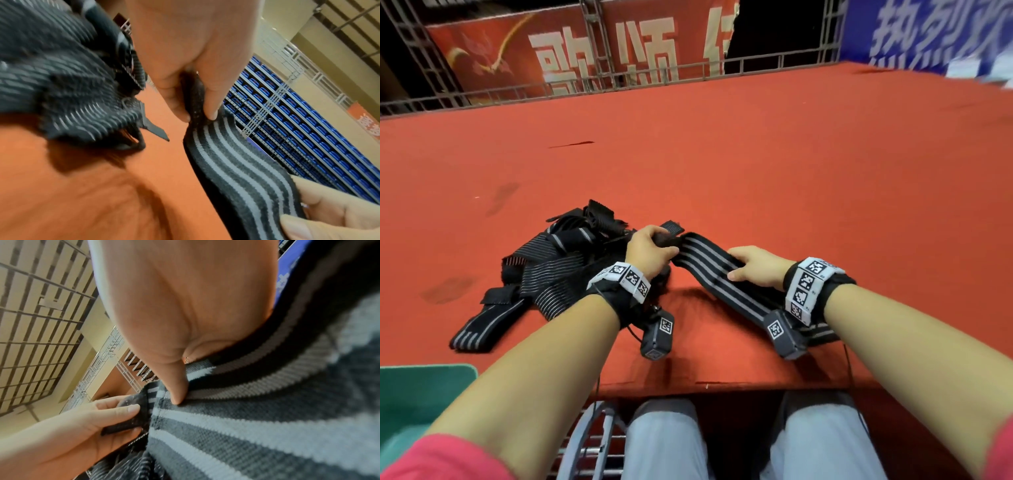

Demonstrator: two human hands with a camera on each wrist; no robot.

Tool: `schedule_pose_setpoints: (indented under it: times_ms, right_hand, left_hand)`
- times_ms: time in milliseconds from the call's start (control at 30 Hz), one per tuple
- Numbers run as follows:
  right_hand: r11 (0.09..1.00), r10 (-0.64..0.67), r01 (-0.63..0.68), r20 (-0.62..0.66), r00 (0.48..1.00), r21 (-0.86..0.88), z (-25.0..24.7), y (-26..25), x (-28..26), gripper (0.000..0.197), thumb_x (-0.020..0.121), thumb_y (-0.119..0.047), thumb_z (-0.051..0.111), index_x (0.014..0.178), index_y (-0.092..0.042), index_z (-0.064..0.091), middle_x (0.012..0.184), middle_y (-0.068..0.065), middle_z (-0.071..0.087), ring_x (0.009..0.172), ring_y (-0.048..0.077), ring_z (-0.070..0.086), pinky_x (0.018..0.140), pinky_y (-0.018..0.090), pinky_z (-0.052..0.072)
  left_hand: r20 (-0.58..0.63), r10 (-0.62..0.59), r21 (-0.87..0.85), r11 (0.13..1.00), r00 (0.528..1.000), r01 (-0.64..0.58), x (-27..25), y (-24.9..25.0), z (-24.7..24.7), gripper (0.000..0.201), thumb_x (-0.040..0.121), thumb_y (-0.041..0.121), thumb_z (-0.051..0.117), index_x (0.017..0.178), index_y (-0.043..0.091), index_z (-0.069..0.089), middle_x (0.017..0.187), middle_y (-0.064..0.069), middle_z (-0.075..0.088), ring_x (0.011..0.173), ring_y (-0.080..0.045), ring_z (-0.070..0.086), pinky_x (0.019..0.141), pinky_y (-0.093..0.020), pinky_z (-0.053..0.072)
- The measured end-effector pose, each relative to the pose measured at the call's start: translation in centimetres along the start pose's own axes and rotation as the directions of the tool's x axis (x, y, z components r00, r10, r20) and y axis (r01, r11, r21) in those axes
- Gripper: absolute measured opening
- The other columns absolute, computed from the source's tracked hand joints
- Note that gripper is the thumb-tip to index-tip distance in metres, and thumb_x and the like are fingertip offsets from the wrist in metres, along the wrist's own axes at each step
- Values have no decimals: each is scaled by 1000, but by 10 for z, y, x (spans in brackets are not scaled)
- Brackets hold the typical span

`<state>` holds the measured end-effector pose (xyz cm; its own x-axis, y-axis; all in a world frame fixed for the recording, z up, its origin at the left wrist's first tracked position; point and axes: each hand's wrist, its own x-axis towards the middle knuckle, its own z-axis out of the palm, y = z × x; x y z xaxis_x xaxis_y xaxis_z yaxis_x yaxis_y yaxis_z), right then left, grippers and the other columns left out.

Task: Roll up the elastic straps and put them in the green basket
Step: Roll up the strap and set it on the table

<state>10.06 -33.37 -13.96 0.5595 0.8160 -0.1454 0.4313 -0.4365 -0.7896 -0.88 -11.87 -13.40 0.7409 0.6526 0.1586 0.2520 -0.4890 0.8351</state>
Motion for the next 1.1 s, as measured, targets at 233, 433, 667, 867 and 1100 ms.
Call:
schedule_pose_setpoints:
  times_ms: [233,433,667,867,1100]
  right_hand:
    - [978,136,-130,-22,991,161,-23,21,19,20,93,-2,63,111,-11,64,95,3,67,86,17,63,78,30,54]
    - [969,216,-217,16,976,117,-21,30,39,23,94,-4,61,116,-5,63,108,12,69,98,25,65,91,40,55]
    - [953,290,-289,6,957,93,-14,36,58,28,95,-2,59,122,-7,61,118,15,67,112,31,62,98,44,52]
    - [940,272,-264,-8,962,214,-8,33,63,33,96,0,56,126,-15,59,108,8,66,104,26,63,95,43,53]
    - [926,305,-293,-15,952,239,-11,37,55,32,92,-1,62,121,-12,55,113,16,66,99,30,66,90,45,56]
  left_hand:
    - [-71,-88,-163,984,994,75,48,0,47,16,86,-1,66,84,12,58,86,-17,68,65,-25,68,66,-41,62]
    - [-91,-95,-168,983,991,79,78,-6,64,16,91,4,64,80,14,61,76,-6,66,46,-9,63,63,-40,61]
    - [165,-352,-28,932,921,361,72,-18,88,34,90,17,66,118,4,53,106,-16,61,90,-36,66,82,-50,57]
    - [618,-526,31,759,584,650,31,-17,94,59,92,63,51,89,5,58,85,-14,64,65,-26,66,54,-32,57]
    - [633,-397,-329,640,665,695,18,-15,110,30,92,22,68,118,7,64,97,-6,72,82,-19,72,64,-34,60]
